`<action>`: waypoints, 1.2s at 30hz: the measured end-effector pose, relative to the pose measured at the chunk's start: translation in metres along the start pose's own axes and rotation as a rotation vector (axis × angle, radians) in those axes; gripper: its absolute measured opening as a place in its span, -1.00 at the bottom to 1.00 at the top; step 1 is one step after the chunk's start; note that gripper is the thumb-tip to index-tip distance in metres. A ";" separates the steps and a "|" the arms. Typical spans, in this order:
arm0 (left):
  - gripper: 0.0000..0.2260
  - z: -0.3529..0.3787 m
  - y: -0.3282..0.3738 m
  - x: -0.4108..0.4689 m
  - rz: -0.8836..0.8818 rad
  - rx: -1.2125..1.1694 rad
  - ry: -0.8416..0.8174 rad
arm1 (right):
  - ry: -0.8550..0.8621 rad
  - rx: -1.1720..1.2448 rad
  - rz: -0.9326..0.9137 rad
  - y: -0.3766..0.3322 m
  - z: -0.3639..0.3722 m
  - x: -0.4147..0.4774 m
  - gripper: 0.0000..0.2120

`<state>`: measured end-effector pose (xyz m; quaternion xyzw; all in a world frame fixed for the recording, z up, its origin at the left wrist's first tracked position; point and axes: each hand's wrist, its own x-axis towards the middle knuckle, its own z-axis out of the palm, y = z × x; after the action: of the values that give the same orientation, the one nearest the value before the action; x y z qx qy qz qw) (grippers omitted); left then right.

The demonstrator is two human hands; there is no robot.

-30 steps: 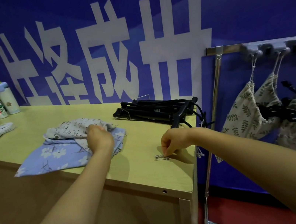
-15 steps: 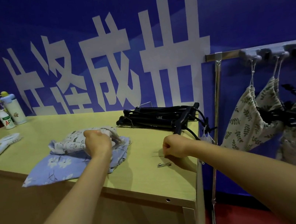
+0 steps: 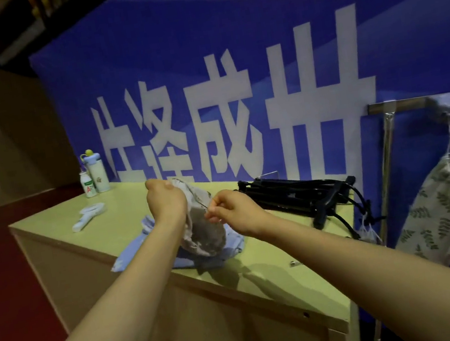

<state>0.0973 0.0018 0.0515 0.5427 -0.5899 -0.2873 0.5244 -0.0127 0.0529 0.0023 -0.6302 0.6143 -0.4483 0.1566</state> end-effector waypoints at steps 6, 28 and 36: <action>-0.71 -0.042 0.008 -0.002 0.045 -0.001 0.025 | 0.032 -0.375 -0.131 -0.024 0.020 -0.005 -0.88; -0.72 -0.065 0.022 -0.018 0.057 -0.088 0.048 | -0.155 -0.953 -0.183 -0.046 0.026 -0.023 -0.93; -0.74 -0.045 0.024 -0.013 0.030 -0.119 0.032 | -0.103 -0.862 -0.170 -0.031 0.022 -0.010 -0.85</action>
<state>0.1295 0.0301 0.0826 0.5064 -0.5713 -0.3051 0.5693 0.0252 0.0602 0.0091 -0.7077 0.6825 -0.1305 -0.1274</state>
